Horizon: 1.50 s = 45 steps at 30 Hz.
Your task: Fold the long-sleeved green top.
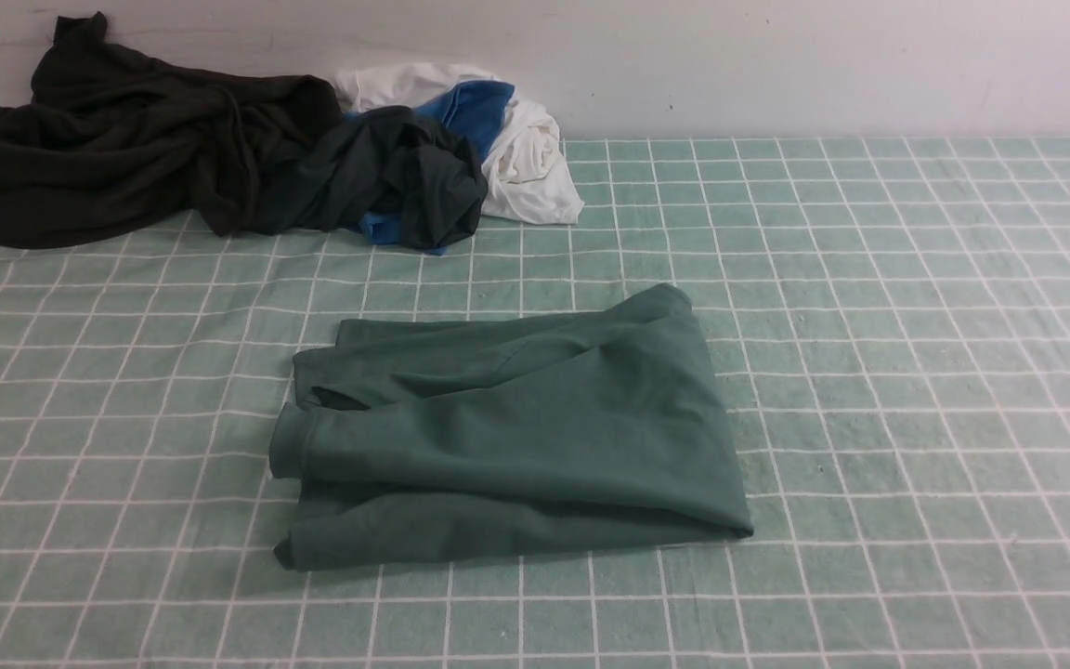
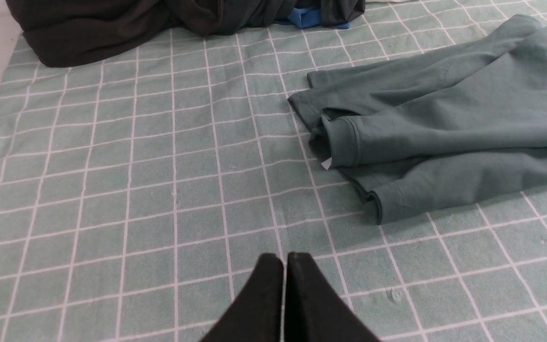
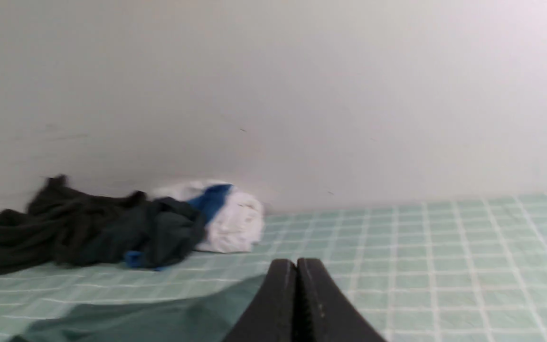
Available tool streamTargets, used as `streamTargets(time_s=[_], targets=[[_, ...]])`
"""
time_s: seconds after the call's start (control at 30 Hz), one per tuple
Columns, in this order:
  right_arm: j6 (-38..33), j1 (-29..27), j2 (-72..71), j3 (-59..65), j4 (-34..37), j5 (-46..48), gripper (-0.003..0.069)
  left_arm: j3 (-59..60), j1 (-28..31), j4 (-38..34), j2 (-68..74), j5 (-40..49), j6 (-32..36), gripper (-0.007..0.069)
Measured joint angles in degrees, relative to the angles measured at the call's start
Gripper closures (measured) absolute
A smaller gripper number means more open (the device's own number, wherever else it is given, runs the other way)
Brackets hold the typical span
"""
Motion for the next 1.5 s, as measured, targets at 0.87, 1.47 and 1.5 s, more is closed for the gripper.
streamTargets(time_s=[0.87, 1.47, 1.5], targets=[[6.2, -8.9, -2.9, 4.7, -13.6, 14.0, 0.0673, 0.0, 0.0, 0.0, 0.0, 0.0, 0.0, 0.0625], [6.2, -8.9, -2.9, 4.6, -13.5, 14.0, 0.0673, 0.0, 0.0, 0.0, 0.0, 0.0, 0.0, 0.0625], [6.2, -8.9, -2.9, 4.6, -13.5, 14.0, 0.0673, 0.0, 0.0, 0.0, 0.0, 0.0, 0.0, 0.0625]])
